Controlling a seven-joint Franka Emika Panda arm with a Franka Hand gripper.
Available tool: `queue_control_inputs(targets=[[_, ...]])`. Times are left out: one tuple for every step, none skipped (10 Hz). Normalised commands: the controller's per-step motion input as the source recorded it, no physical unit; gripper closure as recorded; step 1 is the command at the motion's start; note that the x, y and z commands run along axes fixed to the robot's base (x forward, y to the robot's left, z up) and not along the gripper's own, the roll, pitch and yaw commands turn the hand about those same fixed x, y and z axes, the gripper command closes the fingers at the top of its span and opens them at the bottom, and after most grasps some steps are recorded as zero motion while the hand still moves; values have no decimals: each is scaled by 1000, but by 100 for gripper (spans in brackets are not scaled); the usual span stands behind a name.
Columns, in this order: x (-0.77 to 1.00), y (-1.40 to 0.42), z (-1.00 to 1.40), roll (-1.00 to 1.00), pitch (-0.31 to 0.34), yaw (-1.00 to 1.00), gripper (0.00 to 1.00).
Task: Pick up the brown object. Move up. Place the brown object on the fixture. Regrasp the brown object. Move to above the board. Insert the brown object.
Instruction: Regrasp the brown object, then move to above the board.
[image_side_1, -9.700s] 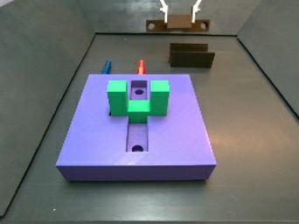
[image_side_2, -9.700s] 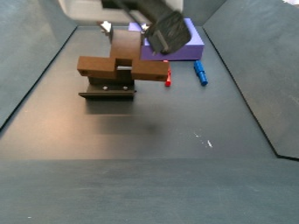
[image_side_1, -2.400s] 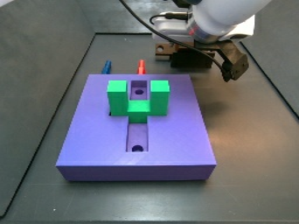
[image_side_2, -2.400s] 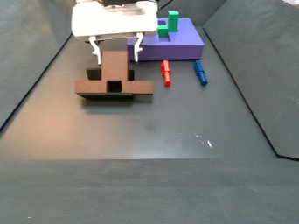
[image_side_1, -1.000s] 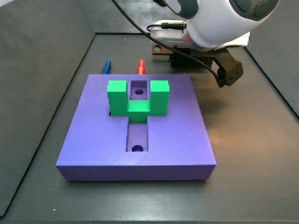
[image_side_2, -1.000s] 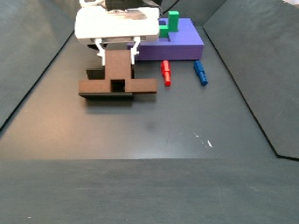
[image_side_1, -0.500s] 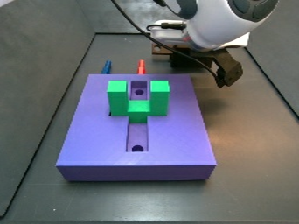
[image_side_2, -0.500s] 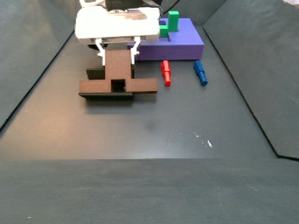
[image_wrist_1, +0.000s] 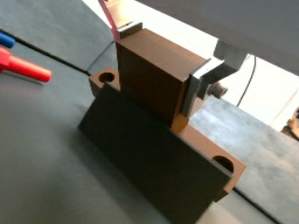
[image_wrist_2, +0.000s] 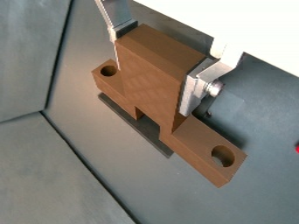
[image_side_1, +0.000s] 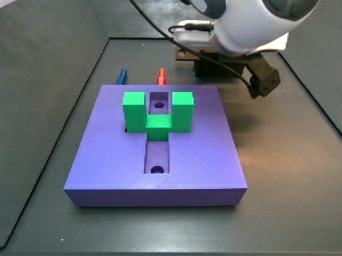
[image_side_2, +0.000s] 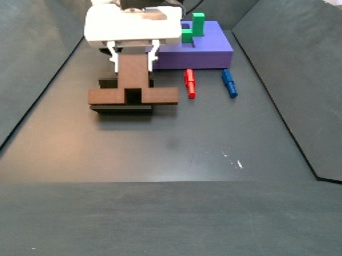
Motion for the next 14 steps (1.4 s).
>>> queue_control_inputs(targets=[[0,0,0,0,0,0,100],[0,0,0,0,0,0,100],[0,0,0,0,0,0,100],[0,0,1400,0,0,0,100],[14,-39,1400,14,-49,-73,100],[-11,-47,1400,-34,-47,-94,100],[-5,-26,1400,-10,-10,-82,100],[10,-45,1400,-7,47,-74,100],[0,-54,1400,-2,74,-62,100],[-3,-48,1400,0,85,-32,100],[12,-39,766,-3,105,-2,100],[30,-21,355,14,121,23,100],[38,-25,234,17,128,40,100],[-832,-1400,280,-1000,96,1,100]])
